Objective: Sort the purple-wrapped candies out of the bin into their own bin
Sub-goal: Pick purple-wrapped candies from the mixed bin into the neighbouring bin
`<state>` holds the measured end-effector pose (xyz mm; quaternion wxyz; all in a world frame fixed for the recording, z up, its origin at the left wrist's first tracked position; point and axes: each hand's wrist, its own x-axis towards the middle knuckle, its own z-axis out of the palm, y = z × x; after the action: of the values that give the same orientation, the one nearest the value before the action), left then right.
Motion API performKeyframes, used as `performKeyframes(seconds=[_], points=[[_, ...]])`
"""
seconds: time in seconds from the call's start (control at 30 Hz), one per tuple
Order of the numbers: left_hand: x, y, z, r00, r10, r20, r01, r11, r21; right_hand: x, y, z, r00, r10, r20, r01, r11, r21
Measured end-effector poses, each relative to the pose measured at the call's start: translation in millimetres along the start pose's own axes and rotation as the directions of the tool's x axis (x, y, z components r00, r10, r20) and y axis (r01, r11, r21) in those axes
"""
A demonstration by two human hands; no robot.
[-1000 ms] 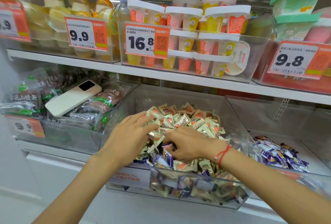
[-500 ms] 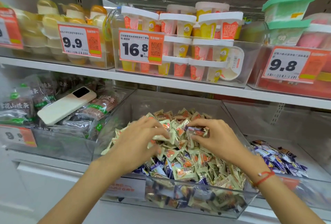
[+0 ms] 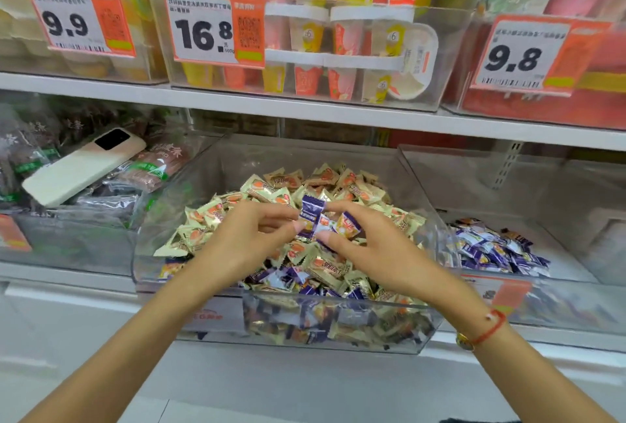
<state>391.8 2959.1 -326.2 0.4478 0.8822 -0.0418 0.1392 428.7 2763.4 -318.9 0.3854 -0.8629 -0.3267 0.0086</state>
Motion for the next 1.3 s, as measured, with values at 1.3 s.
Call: performKeyframes(seconds=[1.3], points=[[12.3,-39.9,-37.1,0.955,0.125,0.270,-0.265,0.770,0.580,37.7,2.5,17.2,0.863,-0.151,0.482,0.431,0.717,-0.548]])
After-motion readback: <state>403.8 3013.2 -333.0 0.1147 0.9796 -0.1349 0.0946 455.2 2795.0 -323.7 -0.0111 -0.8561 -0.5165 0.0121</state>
